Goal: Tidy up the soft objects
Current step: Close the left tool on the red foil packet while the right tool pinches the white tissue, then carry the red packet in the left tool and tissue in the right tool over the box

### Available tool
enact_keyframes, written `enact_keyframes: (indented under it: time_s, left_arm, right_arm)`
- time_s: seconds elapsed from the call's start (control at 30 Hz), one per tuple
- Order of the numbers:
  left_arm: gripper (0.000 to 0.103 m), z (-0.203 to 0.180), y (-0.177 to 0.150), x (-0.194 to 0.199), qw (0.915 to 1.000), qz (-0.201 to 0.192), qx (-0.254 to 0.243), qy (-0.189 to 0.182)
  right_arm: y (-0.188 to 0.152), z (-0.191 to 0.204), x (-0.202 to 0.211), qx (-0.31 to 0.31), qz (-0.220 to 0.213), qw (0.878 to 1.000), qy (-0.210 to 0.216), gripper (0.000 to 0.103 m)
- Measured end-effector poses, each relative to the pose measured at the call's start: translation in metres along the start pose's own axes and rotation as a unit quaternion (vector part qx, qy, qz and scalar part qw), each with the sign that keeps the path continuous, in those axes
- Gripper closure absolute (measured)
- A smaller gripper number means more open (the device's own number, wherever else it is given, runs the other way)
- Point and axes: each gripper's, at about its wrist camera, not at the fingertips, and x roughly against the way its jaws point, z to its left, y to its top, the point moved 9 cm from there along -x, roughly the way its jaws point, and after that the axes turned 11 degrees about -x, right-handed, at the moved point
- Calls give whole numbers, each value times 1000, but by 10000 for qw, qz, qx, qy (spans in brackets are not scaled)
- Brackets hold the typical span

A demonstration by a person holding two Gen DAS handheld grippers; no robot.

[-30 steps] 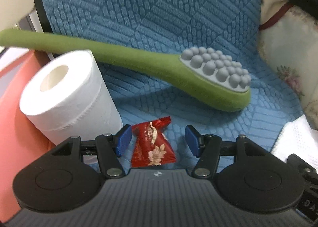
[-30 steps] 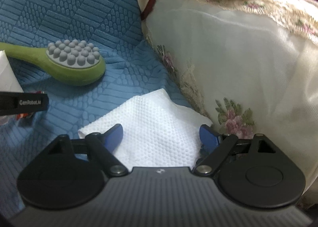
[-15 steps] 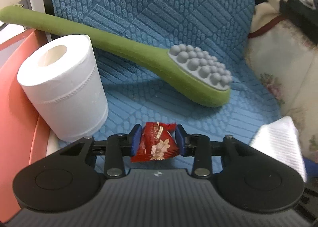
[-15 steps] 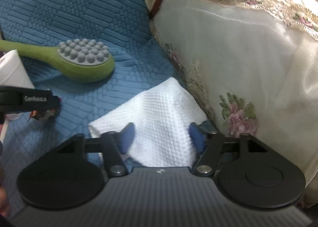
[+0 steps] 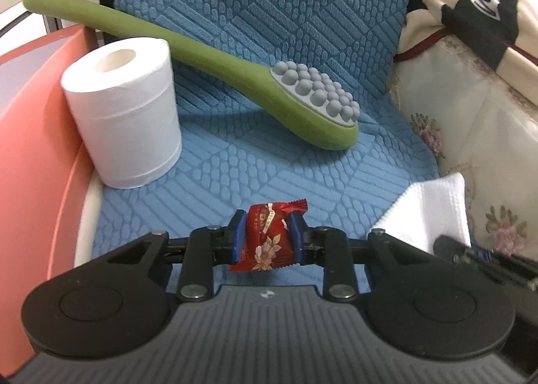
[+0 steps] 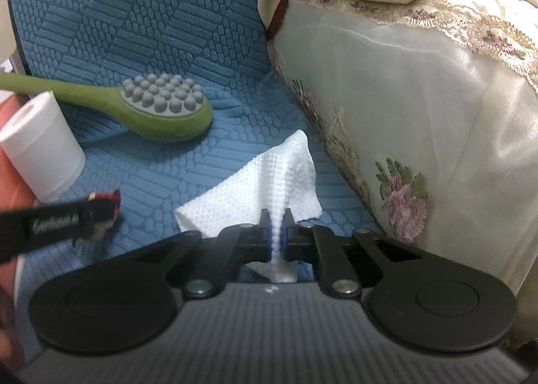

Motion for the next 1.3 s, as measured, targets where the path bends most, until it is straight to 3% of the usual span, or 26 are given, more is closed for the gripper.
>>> enact_keyframes:
  time_s: [0.27, 0.5, 0.73, 1.3]
  left_arm:
    - [71, 12, -11, 37, 9993, -147, 301, -165]
    - [71, 24, -11, 60, 9966, -347, 645, -376]
    - [71, 31, -5, 79, 9956, -522, 590, -514]
    - [71, 70, 23, 134, 9887, -944, 955, -667]
  right_arm:
    - [-1, 13, 10, -32, -82, 9995, 290, 94]
    - [-16, 34, 26, 245, 133, 9982, 527, 94]
    - [-20, 42, 49, 187, 144, 9980, 591, 94]
    - [25, 79, 103, 51, 11, 9940, 1092, 94]
